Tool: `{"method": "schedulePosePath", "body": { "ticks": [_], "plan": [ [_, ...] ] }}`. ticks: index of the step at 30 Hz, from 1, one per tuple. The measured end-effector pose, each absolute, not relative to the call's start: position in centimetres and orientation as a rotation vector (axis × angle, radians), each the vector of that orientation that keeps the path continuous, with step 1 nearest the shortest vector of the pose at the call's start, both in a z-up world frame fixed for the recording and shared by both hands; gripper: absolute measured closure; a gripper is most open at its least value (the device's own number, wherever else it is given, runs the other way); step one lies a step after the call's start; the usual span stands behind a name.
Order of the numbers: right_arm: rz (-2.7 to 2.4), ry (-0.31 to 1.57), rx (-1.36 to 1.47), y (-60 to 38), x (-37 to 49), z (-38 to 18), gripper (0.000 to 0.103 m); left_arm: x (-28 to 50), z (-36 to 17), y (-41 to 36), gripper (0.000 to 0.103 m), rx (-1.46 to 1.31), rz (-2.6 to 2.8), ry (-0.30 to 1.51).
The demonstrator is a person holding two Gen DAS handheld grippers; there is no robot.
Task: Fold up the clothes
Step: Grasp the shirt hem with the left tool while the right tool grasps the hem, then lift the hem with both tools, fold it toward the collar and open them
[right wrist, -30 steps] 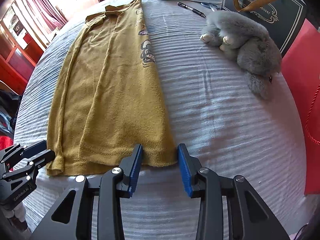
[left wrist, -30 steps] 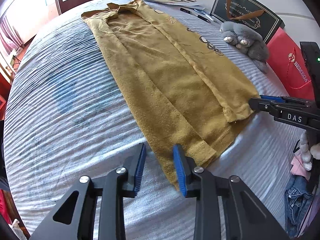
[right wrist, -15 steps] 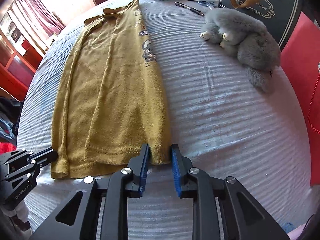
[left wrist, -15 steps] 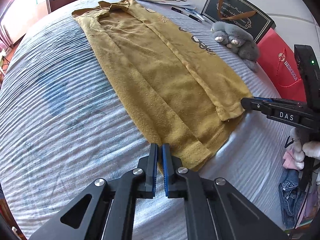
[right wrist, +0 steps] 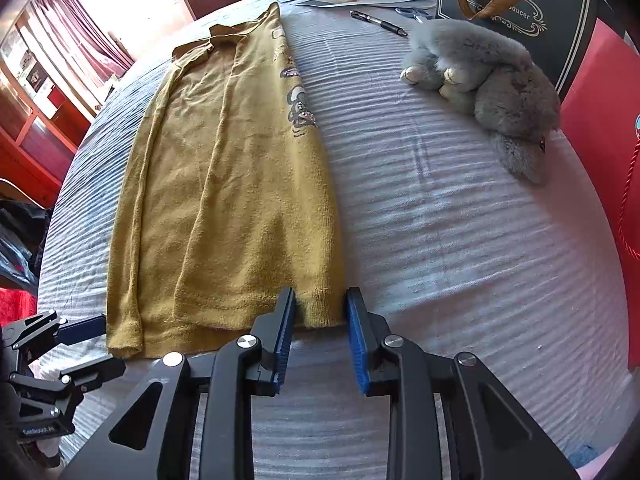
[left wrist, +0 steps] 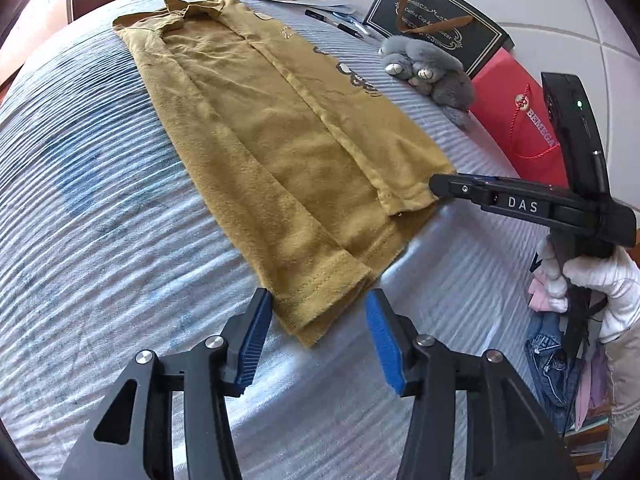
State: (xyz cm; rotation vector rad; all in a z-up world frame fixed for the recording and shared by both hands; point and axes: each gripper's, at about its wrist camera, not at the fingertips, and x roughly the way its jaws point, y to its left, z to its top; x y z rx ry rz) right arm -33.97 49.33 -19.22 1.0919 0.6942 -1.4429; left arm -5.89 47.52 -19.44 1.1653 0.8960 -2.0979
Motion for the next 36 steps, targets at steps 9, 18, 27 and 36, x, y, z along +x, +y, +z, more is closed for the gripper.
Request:
{"method": "schedulePosePath", "body": {
  "ticks": [9,18,27,36],
  "plan": [
    [-1.451,0.737,1.033,49.4,-32.9,-19.2,0.066,-6.5,-19.7,47.1,0.083,1.139,-2.010,0.796],
    [-1.488,0.735,0.997,49.2,-32.0,-18.7,0.091,-5.6,-17.9,46.6,0.095,1.182,-2.086,0.747],
    [-1.532,0.489,1.025,55.4,-29.7,-12.7,0.091,-1.4,-12.1,48.9,0.095,1.249,-2.222,0.709],
    [-1.580,0.443,1.024,51.9,-26.7,-11.3,0.091,-1.0,-11.3,41.5,0.095,1.262,-2.221,0.814]
  ]
}}
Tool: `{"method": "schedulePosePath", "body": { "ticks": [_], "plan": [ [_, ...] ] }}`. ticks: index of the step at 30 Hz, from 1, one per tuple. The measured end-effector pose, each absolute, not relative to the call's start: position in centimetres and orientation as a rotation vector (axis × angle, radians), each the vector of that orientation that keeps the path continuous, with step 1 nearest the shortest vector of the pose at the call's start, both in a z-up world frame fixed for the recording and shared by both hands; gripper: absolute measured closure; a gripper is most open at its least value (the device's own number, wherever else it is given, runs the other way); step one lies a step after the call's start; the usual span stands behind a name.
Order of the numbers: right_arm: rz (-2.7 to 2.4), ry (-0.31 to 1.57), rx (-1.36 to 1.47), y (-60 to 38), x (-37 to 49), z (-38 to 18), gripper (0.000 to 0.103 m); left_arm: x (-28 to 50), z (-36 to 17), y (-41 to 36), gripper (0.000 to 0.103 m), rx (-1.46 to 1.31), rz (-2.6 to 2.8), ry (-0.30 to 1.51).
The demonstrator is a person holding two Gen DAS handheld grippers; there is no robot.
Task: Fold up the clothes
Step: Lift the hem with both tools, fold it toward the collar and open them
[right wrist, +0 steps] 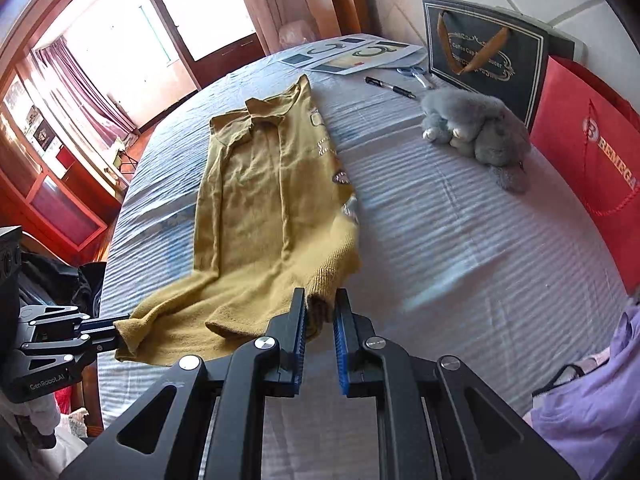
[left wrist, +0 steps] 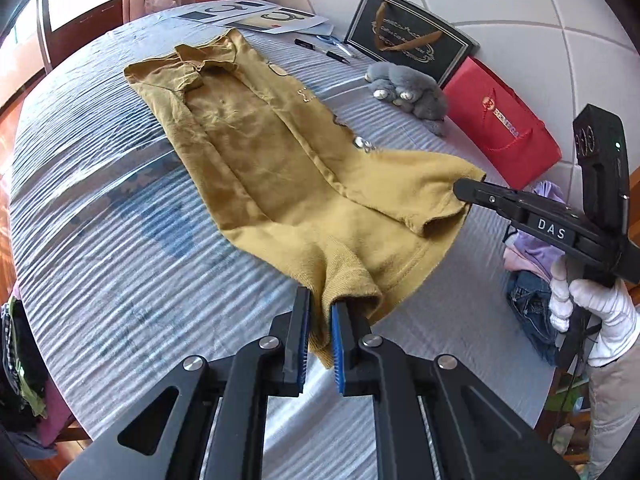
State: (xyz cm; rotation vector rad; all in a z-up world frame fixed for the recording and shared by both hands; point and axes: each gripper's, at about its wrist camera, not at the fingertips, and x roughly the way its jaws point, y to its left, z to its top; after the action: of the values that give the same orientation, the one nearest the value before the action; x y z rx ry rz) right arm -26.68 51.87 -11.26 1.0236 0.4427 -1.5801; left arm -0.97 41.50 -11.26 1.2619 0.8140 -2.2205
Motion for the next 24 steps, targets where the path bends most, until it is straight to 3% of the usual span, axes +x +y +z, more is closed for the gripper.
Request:
{"method": "schedulePosePath", "body": {
  "ticks": [9,19,24],
  "plan": [
    [-1.637,0.409,0.963,40.8,-26.6,-8.2,0.091,-2.6,-10.7,27.9,0.095,1.238,-2.227,0.804],
    [-1.706,0.358,0.994,20.3,-30.7,-9.4,0.095,-6.0,-13.8,5.6,0.100,1.274,-2.235,0.830],
    [-1.723,0.423,1.023,14.5,-31.8,-10.4,0.095,-7.1,-15.6,0.0,0.100,1.372,-2.275,0.825]
  ]
}}
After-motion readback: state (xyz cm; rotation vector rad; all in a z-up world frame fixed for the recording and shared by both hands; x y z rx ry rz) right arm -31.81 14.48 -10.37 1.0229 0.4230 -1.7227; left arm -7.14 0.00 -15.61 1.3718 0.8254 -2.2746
